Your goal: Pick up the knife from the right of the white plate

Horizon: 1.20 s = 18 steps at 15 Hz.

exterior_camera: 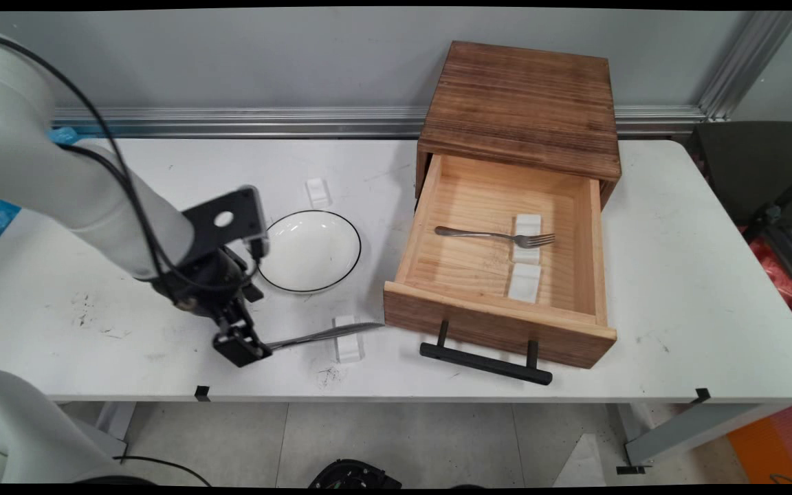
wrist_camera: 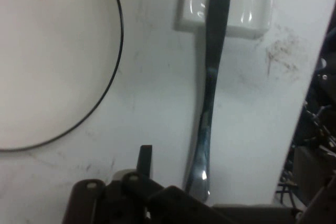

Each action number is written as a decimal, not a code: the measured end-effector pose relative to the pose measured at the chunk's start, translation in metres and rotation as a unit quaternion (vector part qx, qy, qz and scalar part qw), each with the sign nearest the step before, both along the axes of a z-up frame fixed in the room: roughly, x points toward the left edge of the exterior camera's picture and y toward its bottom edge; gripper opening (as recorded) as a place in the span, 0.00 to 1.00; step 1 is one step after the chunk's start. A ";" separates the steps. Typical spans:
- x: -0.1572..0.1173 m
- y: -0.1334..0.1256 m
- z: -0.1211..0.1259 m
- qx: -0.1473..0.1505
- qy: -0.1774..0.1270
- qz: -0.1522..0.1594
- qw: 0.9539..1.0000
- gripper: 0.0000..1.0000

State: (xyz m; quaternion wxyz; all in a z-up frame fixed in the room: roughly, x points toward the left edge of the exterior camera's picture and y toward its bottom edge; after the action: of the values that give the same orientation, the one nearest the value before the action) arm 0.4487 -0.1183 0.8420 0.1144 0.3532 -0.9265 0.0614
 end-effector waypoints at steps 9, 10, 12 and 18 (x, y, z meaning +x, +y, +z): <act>-0.029 -0.018 -0.038 -0.009 -0.024 -0.012 1.000 1.00; -0.031 -0.020 -0.041 -0.010 -0.026 -0.014 1.000 1.00; -0.033 -0.022 -0.045 -0.010 -0.029 -0.017 0.999 1.00; -0.038 -0.025 -0.056 -0.006 -0.035 -0.033 0.999 1.00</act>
State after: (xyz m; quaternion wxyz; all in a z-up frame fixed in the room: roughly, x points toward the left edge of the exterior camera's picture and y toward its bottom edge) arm 0.4104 -0.1436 0.7861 0.0860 0.3196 -0.9406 0.0757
